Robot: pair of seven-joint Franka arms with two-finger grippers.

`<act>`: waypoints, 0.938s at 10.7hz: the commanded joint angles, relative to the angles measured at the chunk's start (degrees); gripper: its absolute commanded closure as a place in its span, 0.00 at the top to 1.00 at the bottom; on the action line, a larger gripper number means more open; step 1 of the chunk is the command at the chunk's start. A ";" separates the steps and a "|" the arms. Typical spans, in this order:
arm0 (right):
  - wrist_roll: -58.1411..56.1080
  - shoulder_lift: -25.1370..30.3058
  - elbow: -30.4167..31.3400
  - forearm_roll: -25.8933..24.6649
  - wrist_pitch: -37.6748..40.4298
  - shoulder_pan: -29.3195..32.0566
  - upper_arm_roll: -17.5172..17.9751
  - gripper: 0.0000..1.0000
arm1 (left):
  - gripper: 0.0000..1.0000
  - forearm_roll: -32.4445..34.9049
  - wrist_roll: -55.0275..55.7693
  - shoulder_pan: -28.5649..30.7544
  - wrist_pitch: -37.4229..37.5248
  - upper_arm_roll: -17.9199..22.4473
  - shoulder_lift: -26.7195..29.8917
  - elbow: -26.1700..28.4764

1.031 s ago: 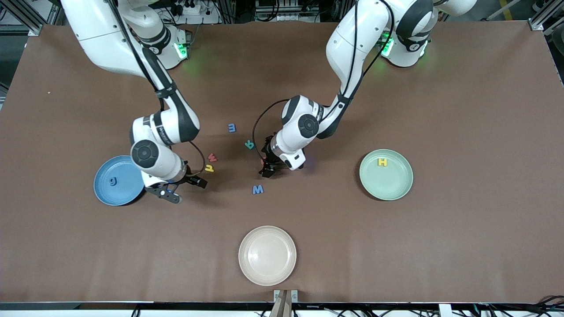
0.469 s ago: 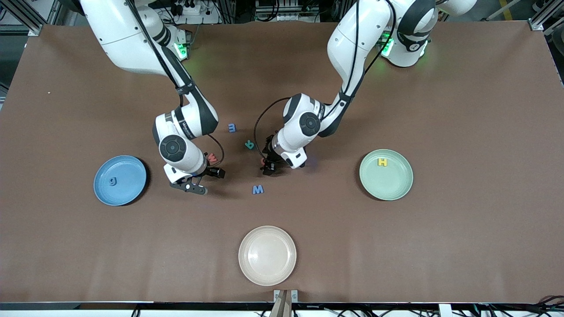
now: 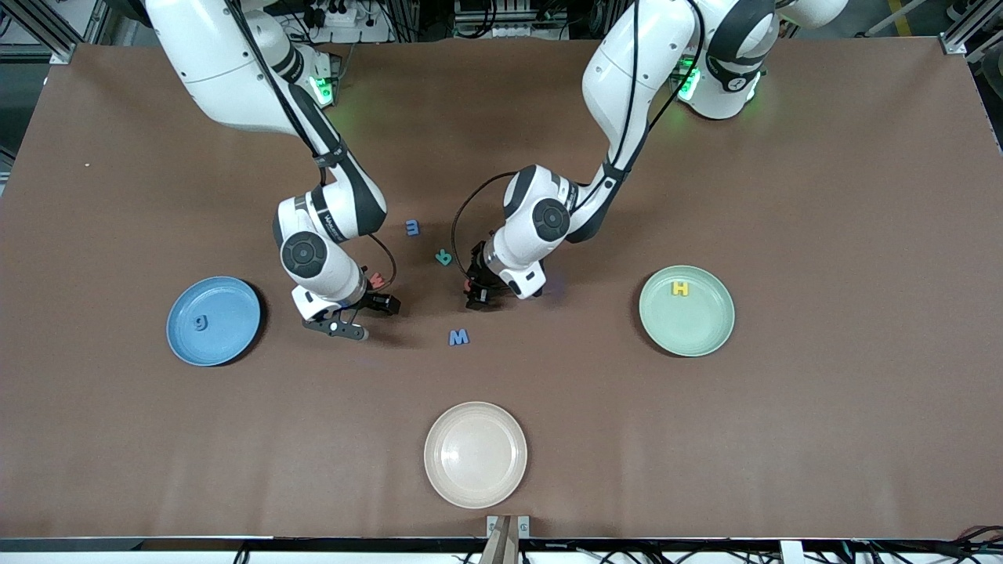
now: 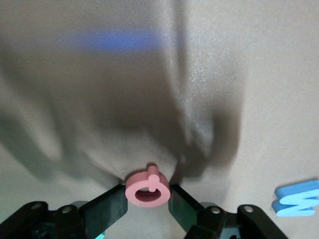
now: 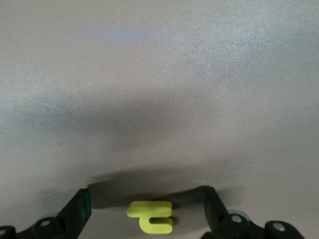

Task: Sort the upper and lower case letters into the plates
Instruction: 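Drop the pink letter on the green plate while the right carries the h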

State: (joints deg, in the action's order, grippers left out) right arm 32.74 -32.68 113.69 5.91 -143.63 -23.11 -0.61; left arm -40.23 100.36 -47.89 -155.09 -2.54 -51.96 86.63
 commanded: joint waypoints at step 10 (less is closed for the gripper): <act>-0.22 2.71 2.59 2.53 2.04 0.00 -0.01 1.00 | 0.38 3.73 -1.99 4.54 17.07 0.17 8.34 2.75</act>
State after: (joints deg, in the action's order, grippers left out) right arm 32.79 -31.73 114.35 6.94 -141.90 -23.11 -0.63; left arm -39.14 99.98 -45.46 -142.05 -2.17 -47.71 86.86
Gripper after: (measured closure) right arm 0.000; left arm 0.568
